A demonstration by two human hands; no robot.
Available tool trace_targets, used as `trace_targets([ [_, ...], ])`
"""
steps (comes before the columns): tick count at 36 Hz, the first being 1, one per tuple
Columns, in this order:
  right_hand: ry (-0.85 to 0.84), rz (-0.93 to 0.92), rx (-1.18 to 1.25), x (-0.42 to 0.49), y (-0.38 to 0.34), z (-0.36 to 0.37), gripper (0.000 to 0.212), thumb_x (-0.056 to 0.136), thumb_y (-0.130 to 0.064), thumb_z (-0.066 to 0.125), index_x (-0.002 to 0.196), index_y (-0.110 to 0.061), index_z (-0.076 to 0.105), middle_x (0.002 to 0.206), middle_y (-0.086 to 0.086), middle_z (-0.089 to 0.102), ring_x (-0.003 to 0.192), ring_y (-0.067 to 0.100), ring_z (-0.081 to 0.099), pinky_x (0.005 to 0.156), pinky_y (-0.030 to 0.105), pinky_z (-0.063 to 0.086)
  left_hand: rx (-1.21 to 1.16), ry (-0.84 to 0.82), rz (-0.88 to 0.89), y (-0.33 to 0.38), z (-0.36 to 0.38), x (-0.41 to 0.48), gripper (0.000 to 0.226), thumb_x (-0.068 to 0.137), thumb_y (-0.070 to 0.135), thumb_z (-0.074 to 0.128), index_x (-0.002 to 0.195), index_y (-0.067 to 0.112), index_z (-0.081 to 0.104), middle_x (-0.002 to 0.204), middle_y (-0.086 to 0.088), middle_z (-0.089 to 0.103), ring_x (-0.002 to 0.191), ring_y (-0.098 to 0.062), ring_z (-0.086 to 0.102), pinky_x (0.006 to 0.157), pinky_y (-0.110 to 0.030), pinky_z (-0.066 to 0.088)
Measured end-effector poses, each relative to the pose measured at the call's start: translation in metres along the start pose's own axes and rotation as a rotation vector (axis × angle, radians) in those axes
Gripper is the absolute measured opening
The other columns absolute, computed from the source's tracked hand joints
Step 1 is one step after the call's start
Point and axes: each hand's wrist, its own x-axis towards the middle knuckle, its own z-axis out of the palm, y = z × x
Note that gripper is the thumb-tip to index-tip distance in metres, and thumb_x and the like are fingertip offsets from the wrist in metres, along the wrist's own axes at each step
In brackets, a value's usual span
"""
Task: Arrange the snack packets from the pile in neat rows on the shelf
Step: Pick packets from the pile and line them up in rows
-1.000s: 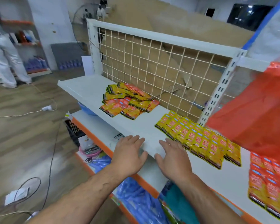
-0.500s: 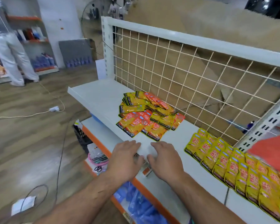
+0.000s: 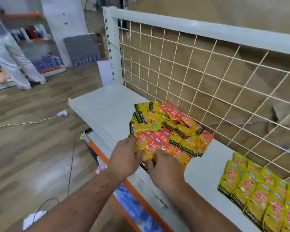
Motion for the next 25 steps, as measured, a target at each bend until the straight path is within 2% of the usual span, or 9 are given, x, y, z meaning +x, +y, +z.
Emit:
trace_targets([
  [3,0.035,0.071,0.036,0.007,-0.004,0.005,0.04,0.095,-0.053,0.044,0.115,-0.019,0.05,0.102,0.004,0.065,0.095,0.027,0.063,0.064,0.033,0.035,0.079,-0.084,-0.048,-0.005,-0.001,0.017,0.054,0.081,0.041,0.062,0.131,0.024,0.052,0.111,-0.006,0.064,0.105,-0.031,0.057,0.089,-0.038,0.047],
  [8,0.098,0.2,0.046,0.008,-0.014,0.009,0.065,0.089,-0.064,0.048,0.135,-0.019,0.04,0.107,0.002,0.065,0.1,0.025,0.064,0.067,0.033,0.036,0.081,-0.182,-0.049,-0.012,-0.001,0.031,0.06,0.078,0.05,0.062,0.131,0.026,0.046,0.115,-0.002,0.062,0.11,-0.025,0.06,0.09,-0.036,0.048],
  [10,0.101,0.247,0.033,0.008,-0.019,0.01,0.065,0.087,-0.064,0.052,0.133,-0.02,0.037,0.109,0.002,0.064,0.102,0.025,0.063,0.068,0.034,0.035,0.091,-0.206,-0.022,-0.011,-0.002,0.035,0.058,0.078,0.051,0.063,0.129,0.026,0.049,0.117,-0.001,0.062,0.112,-0.024,0.059,0.091,-0.035,0.047],
  [13,0.121,0.32,0.081,0.01,-0.027,0.012,0.06,0.084,-0.063,0.06,0.12,-0.022,0.036,0.106,0.001,0.065,0.1,0.025,0.064,0.068,0.035,0.039,0.087,-0.25,-0.022,-0.012,-0.008,0.042,0.048,0.078,0.052,0.066,0.116,0.025,0.052,0.111,0.001,0.063,0.107,-0.024,0.061,0.085,-0.033,0.047],
  [17,0.172,0.448,0.189,0.011,-0.039,0.017,0.063,0.077,-0.054,0.073,0.114,-0.022,0.033,0.104,0.001,0.066,0.098,0.027,0.065,0.064,0.033,0.036,-0.025,-0.323,-0.018,-0.02,-0.013,0.051,0.033,0.081,0.041,0.068,0.104,0.024,0.052,0.103,-0.001,0.067,0.099,-0.028,0.062,0.077,-0.031,0.046],
  [21,0.238,0.563,0.319,0.011,-0.05,0.021,0.071,0.072,-0.039,0.082,0.12,-0.022,0.032,0.109,0.003,0.066,0.101,0.03,0.064,0.068,0.034,0.041,-0.162,-0.342,0.002,-0.031,-0.015,0.056,0.008,0.084,0.022,0.057,0.09,0.025,0.052,0.098,-0.001,0.066,0.092,-0.027,0.06,0.08,-0.035,0.05],
  [25,0.279,0.66,0.455,0.015,-0.054,0.022,0.065,0.073,-0.027,0.082,0.117,-0.019,0.036,0.106,0.002,0.067,0.097,0.027,0.065,0.068,0.032,0.044,-0.298,-0.395,-0.011,-0.031,-0.023,0.064,0.015,0.081,0.019,0.061,0.078,0.029,0.05,0.094,0.004,0.063,0.091,-0.024,0.06,0.081,-0.034,0.05],
])
